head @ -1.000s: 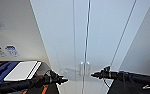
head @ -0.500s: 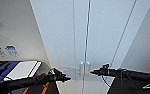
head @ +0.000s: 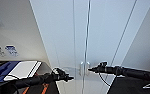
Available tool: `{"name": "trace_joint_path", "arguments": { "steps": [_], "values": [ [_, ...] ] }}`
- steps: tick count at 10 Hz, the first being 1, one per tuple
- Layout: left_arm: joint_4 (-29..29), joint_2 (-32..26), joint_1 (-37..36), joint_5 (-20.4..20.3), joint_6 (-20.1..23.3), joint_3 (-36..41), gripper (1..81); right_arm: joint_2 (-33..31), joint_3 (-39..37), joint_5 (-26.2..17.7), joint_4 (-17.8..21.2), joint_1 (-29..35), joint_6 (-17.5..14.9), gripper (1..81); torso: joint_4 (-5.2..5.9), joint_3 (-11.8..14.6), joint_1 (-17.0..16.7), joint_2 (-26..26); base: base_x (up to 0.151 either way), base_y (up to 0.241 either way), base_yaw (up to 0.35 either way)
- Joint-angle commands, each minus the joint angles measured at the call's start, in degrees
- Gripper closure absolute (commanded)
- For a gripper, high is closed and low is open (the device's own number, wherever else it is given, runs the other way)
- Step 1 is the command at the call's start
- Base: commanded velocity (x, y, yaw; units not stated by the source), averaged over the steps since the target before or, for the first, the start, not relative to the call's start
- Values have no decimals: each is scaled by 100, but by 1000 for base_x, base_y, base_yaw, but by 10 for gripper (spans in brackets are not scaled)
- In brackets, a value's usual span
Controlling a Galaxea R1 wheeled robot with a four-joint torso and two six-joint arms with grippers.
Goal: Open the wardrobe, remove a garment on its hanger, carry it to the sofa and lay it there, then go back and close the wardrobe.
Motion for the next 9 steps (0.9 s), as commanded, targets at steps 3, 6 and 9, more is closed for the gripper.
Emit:
{"name": "trace_joint_path", "arguments": {
  "steps": [3, 6, 9],
  "values": [
    [-68, 230, -851, 30, -6, -89, 10, 233, -240, 73, -5, 1003, 215, 10, 0, -2, 2, 2, 0, 0, 0],
    [-68, 362, -851, 4, -24, -229, 10, 453, -389, 346, -5, 976, 390, 10, 0, -2, 2, 2, 0, 0, 0],
    [-68, 502, -859, 4, -24, -501, 10, 619, -494, 399, 4, 959, 425, 10, 0, -5, 2, 2, 0, 0, 0]
  ]
}}
